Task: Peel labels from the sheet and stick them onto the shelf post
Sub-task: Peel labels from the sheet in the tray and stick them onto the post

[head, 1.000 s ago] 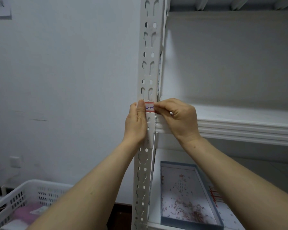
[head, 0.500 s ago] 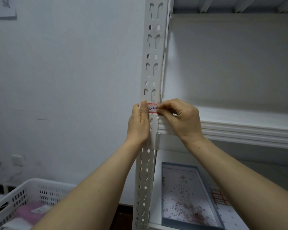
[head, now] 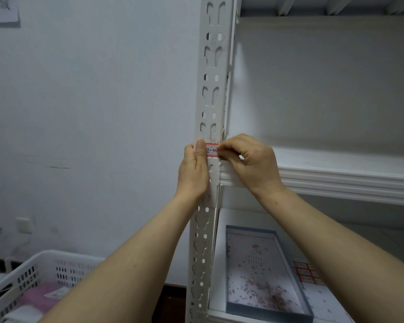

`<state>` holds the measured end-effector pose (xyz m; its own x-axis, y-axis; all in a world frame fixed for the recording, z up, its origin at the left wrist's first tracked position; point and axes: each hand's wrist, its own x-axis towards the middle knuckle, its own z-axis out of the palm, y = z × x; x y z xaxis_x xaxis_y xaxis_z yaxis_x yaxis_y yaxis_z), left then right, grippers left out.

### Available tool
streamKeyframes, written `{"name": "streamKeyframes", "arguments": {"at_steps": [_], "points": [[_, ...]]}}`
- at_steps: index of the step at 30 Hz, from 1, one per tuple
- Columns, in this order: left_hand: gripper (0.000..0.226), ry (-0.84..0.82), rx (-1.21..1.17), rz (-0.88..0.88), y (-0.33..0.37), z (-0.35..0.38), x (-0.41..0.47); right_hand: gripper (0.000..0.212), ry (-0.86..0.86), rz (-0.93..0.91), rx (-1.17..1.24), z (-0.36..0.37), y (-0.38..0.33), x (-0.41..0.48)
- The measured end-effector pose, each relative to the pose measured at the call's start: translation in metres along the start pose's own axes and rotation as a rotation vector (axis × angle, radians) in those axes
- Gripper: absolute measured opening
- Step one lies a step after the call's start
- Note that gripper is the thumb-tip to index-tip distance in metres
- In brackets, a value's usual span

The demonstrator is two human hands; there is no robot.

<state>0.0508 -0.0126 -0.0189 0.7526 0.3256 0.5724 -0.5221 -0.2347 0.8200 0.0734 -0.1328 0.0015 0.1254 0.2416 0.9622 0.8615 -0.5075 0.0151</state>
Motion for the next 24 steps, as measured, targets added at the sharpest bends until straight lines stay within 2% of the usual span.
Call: {"name": "streamKeyframes", "arguments": {"at_steps": [3, 8, 24], "points": [[0.037, 0.003, -0.001, 0.002, 0.0001, -0.0004, 0.0, 0.006, -0.007, 0.007, 0.003, -0.0015, 0.0007, -0.0016], [0.036, 0.0, 0.0, 0.004, -0.0013, -0.0009, 0.0002, 0.012, 0.056, 0.113, 0.146, -0.001, -0.0005, -0.0046], [0.036, 0.008, 0.0, -0.015, 0.0014, 0.0008, -0.001, 0.004, -0.041, 0.094, 0.023, -0.0023, -0.0046, -0.0019]]}}
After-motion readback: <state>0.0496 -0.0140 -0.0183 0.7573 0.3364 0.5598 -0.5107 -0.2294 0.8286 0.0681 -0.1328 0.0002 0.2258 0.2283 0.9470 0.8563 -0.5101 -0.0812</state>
